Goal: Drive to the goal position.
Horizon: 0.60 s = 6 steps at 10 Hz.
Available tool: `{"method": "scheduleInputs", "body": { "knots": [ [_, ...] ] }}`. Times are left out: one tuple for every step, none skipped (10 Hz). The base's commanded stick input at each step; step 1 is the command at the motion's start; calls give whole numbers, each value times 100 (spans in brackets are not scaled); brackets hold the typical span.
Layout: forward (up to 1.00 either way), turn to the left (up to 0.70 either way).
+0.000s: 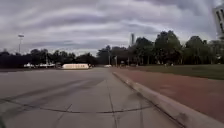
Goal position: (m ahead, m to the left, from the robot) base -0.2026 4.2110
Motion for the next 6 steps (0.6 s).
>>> {"method": "scheduleInputs", "body": {
  "knots": [
    [70, 0],
    [70, 0],
    [70, 0],
    [70, 0],
    [70, 0],
    [70, 0]
  ]
}}
